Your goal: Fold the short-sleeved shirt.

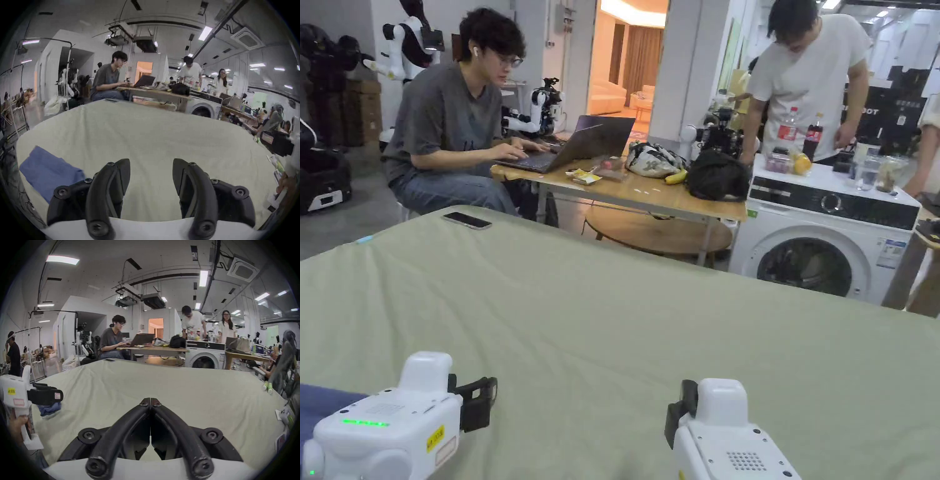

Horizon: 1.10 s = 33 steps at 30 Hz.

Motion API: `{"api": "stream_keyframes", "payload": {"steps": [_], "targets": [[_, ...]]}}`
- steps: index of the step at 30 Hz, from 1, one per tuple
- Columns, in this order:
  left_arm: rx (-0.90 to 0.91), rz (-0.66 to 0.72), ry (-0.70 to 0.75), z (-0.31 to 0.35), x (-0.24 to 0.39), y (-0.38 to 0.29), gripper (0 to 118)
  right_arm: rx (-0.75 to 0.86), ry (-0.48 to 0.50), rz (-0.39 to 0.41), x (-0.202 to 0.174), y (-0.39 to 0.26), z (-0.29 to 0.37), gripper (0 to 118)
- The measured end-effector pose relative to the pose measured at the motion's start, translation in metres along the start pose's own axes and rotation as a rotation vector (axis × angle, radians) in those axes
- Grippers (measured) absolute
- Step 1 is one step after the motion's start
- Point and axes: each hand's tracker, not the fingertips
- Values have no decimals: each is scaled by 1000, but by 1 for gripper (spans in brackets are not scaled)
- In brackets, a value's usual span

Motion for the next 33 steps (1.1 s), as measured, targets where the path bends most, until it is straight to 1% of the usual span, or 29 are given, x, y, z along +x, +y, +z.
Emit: {"api": "stream_keyframes", "payload": {"steps": [2, 3, 6, 7, 10, 13, 18, 23, 28, 33], "targets": [[42, -32, -9, -3, 24, 0, 41, 0, -31, -11, 18, -1, 7, 0], [56, -71, -12, -6, 43, 0, 32, 4, -53, -13, 28, -1, 11, 0], [74, -120, -48, -11, 76, 5, 7, 18, -120, -16, 52, -2, 22, 0], [94, -137, -56, -10, 92, 6, 1, 20, -132, -30, 60, -1, 25, 0], [129, -170, -69, -10, 117, 12, 0, 35, -184, -46, 80, -1, 34, 0], [164, -203, -85, -8, 141, 15, 0, 42, -208, -56, 97, 0, 41, 0], [174, -184, -101, -9, 155, 17, 0, 66, -253, -80, 116, -2, 50, 0], [190, -128, -127, -8, 157, 17, 0, 67, -266, -91, 125, -2, 55, 0], [220, -154, -119, -4, 163, 14, 0, 72, -272, -90, 129, -4, 57, 0], [214, -148, -108, -6, 164, 12, 0, 77, -275, -67, 127, -6, 56, 0]]}}
